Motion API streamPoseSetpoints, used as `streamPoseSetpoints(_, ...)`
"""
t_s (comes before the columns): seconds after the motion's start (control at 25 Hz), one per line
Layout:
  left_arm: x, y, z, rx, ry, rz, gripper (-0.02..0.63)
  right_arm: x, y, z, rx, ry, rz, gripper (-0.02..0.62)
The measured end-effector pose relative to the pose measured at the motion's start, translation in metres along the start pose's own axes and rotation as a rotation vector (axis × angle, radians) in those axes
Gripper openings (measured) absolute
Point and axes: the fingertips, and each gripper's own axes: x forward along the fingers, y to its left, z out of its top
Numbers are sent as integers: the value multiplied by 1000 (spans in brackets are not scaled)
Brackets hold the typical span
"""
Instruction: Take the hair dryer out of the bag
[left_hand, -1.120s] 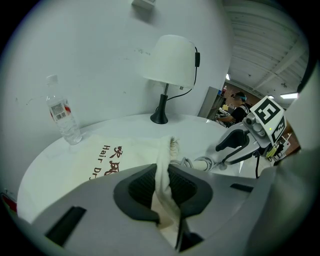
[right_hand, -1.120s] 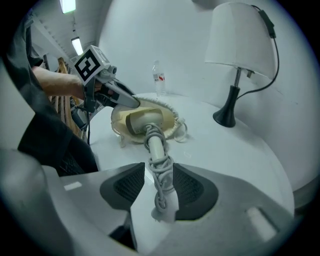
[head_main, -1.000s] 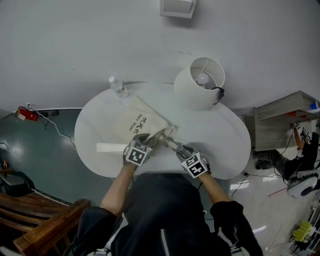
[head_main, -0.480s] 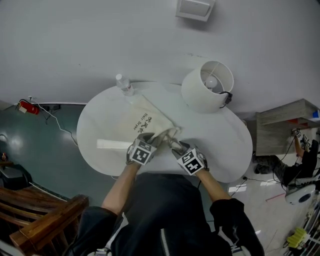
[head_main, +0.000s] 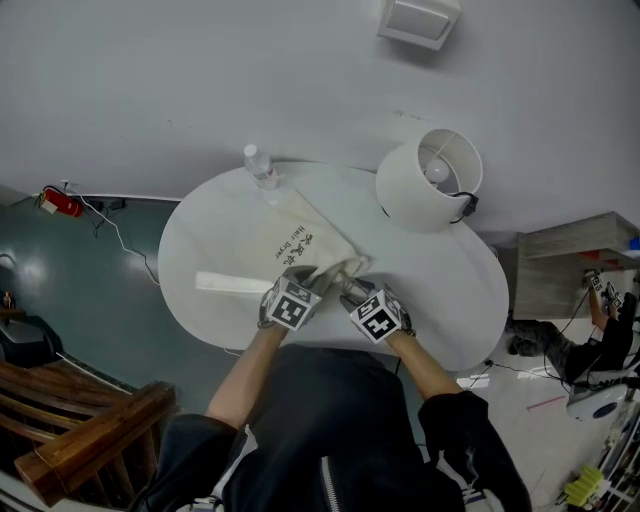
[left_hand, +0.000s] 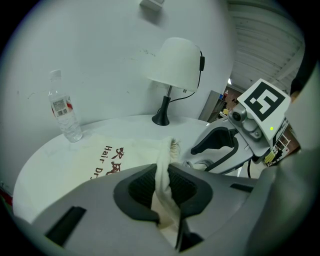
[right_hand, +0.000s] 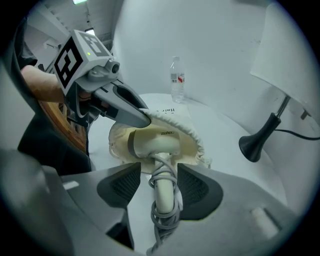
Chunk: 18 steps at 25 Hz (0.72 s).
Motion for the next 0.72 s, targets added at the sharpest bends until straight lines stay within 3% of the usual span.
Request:
streamPoseSetpoints(0.24,3,1,-1,-3,-4,-5,55,21,-2,0,-65,56,7,225)
streamPoseSetpoints(0.72,2,2,-1,-15,-3,-13,55,50,-7,-5,-68,132,20,230)
